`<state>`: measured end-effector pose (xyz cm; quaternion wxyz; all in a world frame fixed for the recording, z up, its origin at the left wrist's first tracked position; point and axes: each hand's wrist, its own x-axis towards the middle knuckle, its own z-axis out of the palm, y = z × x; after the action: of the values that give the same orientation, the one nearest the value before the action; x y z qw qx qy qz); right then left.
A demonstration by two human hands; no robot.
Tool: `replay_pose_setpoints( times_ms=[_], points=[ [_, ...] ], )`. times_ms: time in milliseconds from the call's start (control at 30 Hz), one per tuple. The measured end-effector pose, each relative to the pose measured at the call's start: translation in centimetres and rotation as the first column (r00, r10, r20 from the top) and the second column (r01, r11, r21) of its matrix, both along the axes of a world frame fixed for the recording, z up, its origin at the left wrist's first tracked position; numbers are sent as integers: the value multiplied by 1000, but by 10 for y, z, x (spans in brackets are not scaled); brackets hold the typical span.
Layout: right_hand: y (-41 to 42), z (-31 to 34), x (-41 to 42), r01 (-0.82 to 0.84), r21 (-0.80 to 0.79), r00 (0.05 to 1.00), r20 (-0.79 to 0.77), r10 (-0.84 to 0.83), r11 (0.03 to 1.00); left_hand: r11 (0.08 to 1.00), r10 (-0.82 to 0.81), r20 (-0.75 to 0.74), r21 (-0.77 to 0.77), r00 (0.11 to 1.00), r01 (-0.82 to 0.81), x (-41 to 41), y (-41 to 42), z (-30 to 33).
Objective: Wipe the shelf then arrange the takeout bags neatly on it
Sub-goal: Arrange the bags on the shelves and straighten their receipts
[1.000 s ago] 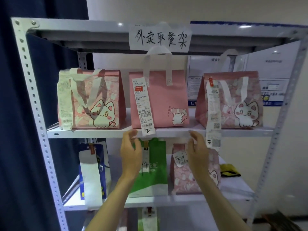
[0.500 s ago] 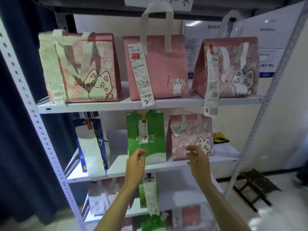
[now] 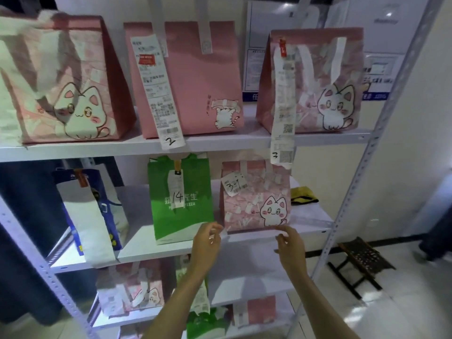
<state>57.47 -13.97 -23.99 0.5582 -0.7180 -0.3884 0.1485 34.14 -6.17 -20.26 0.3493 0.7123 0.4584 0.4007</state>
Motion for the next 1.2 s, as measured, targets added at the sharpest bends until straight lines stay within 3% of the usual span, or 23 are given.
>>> replay_pose_setpoints(
  times_ms=[133,267,433,667,933,1200],
  points=[
    [17,-5,39,-4,1,1000,16,4,1000,997,39,-67,66,997,-34,44,5,-9],
    [38,-11,70,-34,-45,999,-18,33,998,993,113,-89,37,990,-110,77,7,-9],
    [48,-15,90,-85,1,984,-156,84,996,965,259,-20,35,966,-259,102,8,-11],
    [47,-29,105,-73,30,981,-177,77,997,929,368,76,1,927,-369,122,1,-13],
    [35,-38,110,-62,51,985,-157,69,997,928,368,102,31,924,-372,118,-11,-23],
    [-23,-55,69,-32,28,987,-155,36,999,975,209,99,-96,973,-200,62,-53,-57]
  ],
)
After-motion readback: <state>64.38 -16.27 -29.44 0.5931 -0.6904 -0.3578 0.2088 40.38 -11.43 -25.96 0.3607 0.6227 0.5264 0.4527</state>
